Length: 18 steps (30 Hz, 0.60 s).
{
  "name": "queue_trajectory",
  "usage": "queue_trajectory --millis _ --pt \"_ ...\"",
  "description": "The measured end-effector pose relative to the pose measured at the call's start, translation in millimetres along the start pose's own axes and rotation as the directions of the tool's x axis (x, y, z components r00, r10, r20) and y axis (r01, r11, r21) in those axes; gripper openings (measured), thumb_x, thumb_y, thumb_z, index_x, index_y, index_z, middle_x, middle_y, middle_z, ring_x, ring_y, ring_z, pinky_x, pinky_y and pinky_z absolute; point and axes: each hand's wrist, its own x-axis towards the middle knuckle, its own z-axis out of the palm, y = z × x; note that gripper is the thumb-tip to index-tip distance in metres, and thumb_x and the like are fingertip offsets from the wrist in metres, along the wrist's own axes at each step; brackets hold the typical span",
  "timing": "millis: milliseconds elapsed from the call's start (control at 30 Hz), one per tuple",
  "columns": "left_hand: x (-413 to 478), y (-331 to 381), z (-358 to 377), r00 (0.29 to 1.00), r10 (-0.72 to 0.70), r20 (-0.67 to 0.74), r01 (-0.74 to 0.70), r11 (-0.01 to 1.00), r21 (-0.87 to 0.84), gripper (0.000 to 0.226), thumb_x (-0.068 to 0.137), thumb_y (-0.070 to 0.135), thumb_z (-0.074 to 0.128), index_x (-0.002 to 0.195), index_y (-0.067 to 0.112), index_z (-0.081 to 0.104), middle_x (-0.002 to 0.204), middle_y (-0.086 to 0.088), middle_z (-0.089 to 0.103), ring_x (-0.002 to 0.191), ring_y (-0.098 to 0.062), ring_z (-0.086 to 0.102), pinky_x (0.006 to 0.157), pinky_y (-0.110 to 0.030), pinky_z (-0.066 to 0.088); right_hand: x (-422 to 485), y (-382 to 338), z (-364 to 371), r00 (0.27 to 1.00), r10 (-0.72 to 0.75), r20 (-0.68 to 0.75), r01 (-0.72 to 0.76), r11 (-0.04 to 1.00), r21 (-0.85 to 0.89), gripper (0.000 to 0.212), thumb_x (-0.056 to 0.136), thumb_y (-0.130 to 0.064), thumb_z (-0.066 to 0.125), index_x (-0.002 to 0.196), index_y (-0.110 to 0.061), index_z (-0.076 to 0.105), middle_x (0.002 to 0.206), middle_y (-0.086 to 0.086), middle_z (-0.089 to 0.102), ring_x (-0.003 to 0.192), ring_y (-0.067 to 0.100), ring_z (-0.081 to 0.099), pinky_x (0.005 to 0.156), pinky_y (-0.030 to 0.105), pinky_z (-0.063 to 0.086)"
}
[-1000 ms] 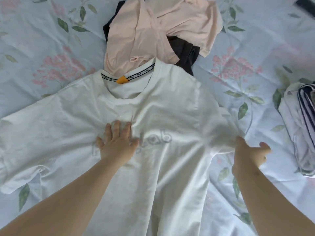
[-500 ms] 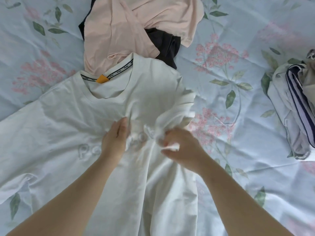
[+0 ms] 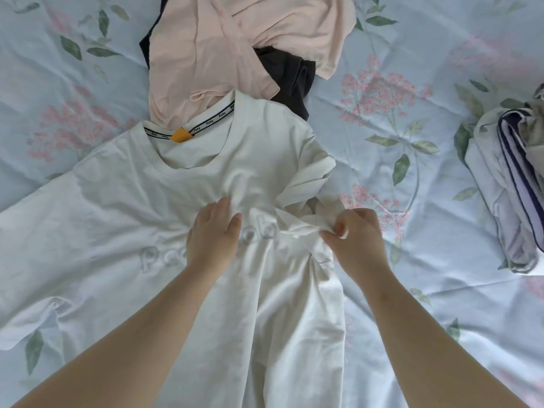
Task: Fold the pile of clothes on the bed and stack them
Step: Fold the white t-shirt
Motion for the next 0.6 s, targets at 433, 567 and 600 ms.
queue_trajectory --millis 433,567,600 --pt "13 53 31 0.999 -0.028 -0.045 0.04 0.959 0.281 0.049 0.095 0.041 0.045 0.138 0.02 0.038 0.154 -0.008 0.018 0.143 -0.027 0.01 0.11 -0.044 0.017 13 98 -49 0.688 0.718 -0.104 -0.526 0.592 0.611 0.017 0.073 -0.01 0.05 0.074 -0.017 0.034 0.07 0.005 0.04 0.063 0.026 0.038 0.053 0.029 0.037" --pt "25 83 36 0.947 0.304 -0.104 -0.261 0.918 0.299 0.034 0.091 0.024 0.053 0.125 0.021 0.053 0.13 -0.008 0.044 0.118 -0.031 0.038 0.093 -0.039 0.032 28 85 -50 0.684 0.726 0.067 -0.508 0.409 0.758 0.037 0.081 -0.033 0.067 0.104 -0.015 0.044 0.082 0.004 0.049 0.059 0.019 0.046 0.056 0.03 0.048" --pt "29 93 39 0.917 0.387 -0.097 -0.343 0.889 0.305 0.032 0.092 0.021 0.051 0.124 0.022 0.055 0.126 -0.006 0.047 0.114 -0.03 0.041 0.09 -0.038 0.033 30 84 -51 0.696 0.71 0.11 -0.533 0.408 0.741 0.036 0.083 -0.036 0.066 0.103 -0.015 0.046 0.083 0.004 0.05 0.059 0.018 0.046 0.061 0.033 0.05"
